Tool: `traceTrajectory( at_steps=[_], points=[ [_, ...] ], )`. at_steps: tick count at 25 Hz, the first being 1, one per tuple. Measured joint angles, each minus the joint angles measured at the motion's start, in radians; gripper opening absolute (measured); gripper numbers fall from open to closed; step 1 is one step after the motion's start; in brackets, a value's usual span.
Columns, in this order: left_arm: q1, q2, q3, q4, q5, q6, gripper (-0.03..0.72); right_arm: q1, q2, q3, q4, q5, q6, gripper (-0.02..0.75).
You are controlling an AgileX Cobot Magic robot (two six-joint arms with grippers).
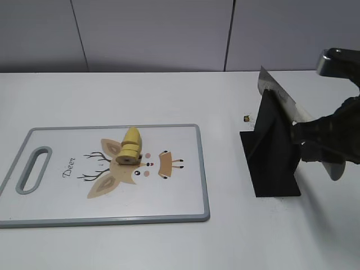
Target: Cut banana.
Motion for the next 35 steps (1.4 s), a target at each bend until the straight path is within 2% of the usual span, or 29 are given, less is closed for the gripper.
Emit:
traceTrajectory(
  at_steps=[11, 12, 17, 20, 23, 29, 32, 35],
  points=[
    [0.000, 0.000, 0.000, 0.000, -0.001, 0.000, 0.461, 0.000, 0.019, 0.000, 0.021, -0.003, -0.017, 0.177],
    [0.000, 0.000, 0.000, 0.000, -0.001, 0.000, 0.461, 0.000, 0.019, 0.000, 0.031, -0.010, -0.024, 0.209],
    [0.000, 0.000, 0.000, 0.000, -0.001, -0.001, 0.461, 0.000, 0.019, 0.000, 0.051, -0.023, -0.038, 0.516],
    [0.000, 0.000, 0.000, 0.000, -0.001, -0.001, 0.461, 0.000, 0.019, -0.012, 0.053, -0.018, -0.040, 0.591],
    [0.000, 0.000, 0.000, 0.000, -0.001, -0.001, 0.461, 0.000, 0.019, -0.050, 0.060, 0.037, -0.085, 0.605],
    [0.000, 0.000, 0.000, 0.000, -0.001, -0.001, 0.464, 0.000, -0.082, -0.088, 0.067, 0.290, -0.275, 0.605],
    [0.000, 0.000, 0.000, -0.003, -0.001, -0.001, 0.520, 0.000, -0.195, -0.089, 0.067, 0.372, -0.334, 0.605],
    [0.000, 0.000, 0.000, -0.007, -0.001, -0.001, 0.589, 0.000, -0.336, -0.089, 0.067, 0.391, -0.386, 0.605]
  ],
)
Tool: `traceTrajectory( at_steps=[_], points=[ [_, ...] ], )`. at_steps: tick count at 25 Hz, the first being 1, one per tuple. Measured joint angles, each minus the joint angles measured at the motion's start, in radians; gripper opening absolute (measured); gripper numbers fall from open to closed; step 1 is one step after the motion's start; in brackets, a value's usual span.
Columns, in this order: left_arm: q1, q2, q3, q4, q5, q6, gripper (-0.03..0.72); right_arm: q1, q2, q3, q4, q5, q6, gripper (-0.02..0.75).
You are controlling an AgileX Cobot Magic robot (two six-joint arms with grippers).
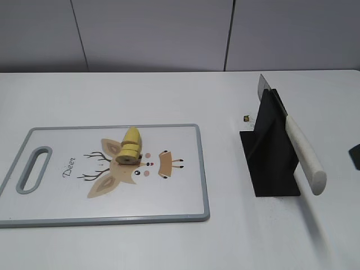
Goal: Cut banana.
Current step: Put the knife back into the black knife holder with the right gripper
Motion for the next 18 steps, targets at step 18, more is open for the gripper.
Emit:
traceTrajectory(
  at_steps=[18],
  points=[
    [0.000, 0.000, 0.001, -0.003, 0.000, 0.000, 0.587, 0.000, -0.754, 0.284, -0.004, 0.036, -0.049, 0.592]
  ],
)
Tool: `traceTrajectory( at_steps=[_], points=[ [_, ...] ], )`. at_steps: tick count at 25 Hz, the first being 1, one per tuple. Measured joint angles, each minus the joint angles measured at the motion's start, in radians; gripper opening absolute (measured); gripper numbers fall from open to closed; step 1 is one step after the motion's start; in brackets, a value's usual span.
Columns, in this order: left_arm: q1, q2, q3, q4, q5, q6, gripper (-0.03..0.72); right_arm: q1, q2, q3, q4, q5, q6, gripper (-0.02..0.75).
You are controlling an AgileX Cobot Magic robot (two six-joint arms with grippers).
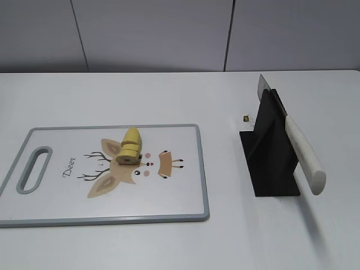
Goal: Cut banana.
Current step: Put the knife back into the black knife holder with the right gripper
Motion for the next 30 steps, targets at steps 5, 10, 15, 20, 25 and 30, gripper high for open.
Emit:
traceTrajectory(
  at_steps=[5, 10, 15, 20, 25, 30],
  points=[
    [0.000, 0.000, 0.000, 0.000, 0.000, 0.000, 0.586, 0.000, -0.109, 0.006, -0.009, 0.010, 0.000, 0.592],
    [0.000, 0.000, 0.000, -0.001, 0.000, 0.000, 0.585, 0.000, -0.188, 0.006, -0.009, 0.015, 0.000, 0.592],
    [0.000, 0.000, 0.001, -0.001, 0.000, 0.000, 0.585, 0.000, -0.191, 0.006, 0.005, 0.015, 0.000, 0.587],
    [0.000, 0.000, 0.001, -0.001, 0.000, 0.000, 0.578, -0.038, -0.191, 0.006, 0.010, 0.015, 0.000, 0.584],
    [0.000, 0.000, 0.001, -0.001, 0.000, 0.000, 0.575, -0.172, -0.191, 0.006, 0.010, 0.015, 0.000, 0.582],
    [0.000, 0.000, 0.001, -0.001, 0.000, 0.000, 0.573, -0.288, -0.191, 0.006, 0.010, 0.015, 0.000, 0.582]
  ],
)
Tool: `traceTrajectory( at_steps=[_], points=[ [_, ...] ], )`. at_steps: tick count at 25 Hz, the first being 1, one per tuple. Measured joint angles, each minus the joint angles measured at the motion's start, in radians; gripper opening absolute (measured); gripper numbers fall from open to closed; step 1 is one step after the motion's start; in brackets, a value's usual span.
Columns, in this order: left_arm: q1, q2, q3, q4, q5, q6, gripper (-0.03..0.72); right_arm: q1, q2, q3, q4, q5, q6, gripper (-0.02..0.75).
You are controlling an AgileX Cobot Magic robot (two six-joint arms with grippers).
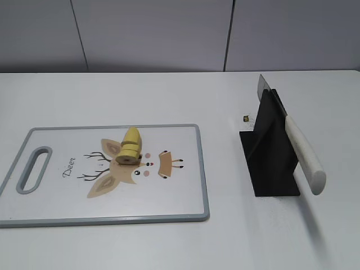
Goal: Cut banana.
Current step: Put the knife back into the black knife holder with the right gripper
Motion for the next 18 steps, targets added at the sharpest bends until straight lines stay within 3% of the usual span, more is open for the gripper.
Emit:
traceTrajectory(
  at_steps=[18],
  points=[
    [0.000, 0.000, 0.000, 0.000, 0.000, 0.000, 0.562, -0.022, 0.000, 0.000, 0.001, 0.000, 0.000, 0.582]
  ],
)
